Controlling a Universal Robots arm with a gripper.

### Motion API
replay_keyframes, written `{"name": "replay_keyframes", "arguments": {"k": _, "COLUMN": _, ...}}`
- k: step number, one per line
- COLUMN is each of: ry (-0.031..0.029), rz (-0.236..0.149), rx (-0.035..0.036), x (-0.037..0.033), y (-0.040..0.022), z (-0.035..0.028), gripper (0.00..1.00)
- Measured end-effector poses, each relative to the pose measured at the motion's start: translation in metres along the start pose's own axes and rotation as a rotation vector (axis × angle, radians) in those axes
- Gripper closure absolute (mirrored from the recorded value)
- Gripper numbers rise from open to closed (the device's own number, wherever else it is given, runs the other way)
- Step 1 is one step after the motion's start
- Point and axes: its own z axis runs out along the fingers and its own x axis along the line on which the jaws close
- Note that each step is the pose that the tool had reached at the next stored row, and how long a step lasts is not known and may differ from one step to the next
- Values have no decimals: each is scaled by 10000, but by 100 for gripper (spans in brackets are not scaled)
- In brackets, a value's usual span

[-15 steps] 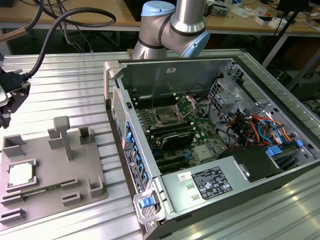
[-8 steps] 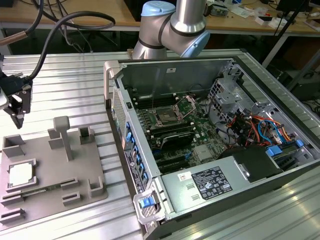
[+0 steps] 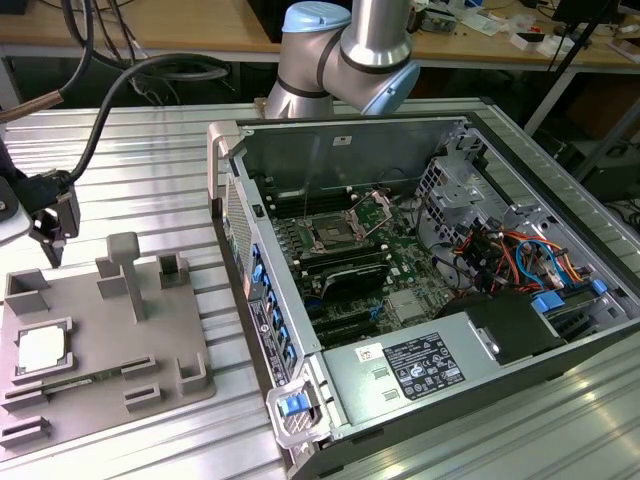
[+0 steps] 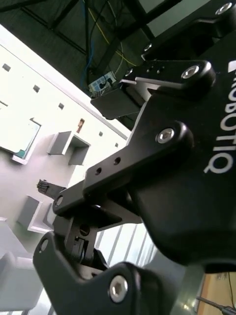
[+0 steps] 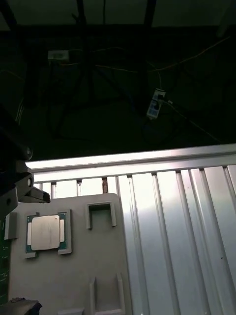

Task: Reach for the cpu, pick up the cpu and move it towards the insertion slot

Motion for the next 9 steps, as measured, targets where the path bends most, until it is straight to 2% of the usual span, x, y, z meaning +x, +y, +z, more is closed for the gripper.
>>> {"name": "replay_keyframes", "arguments": {"k": 4, "ry": 102, "rz": -557, "rx": 8, "x": -2, "y": -42, "z": 85, "gripper": 22}}
{"name": "replay_keyframes", "arguments": {"k": 9, "ry": 134, "rz": -757, "rx": 12, "x": 7, "y": -97, "z": 163, "gripper": 22}}
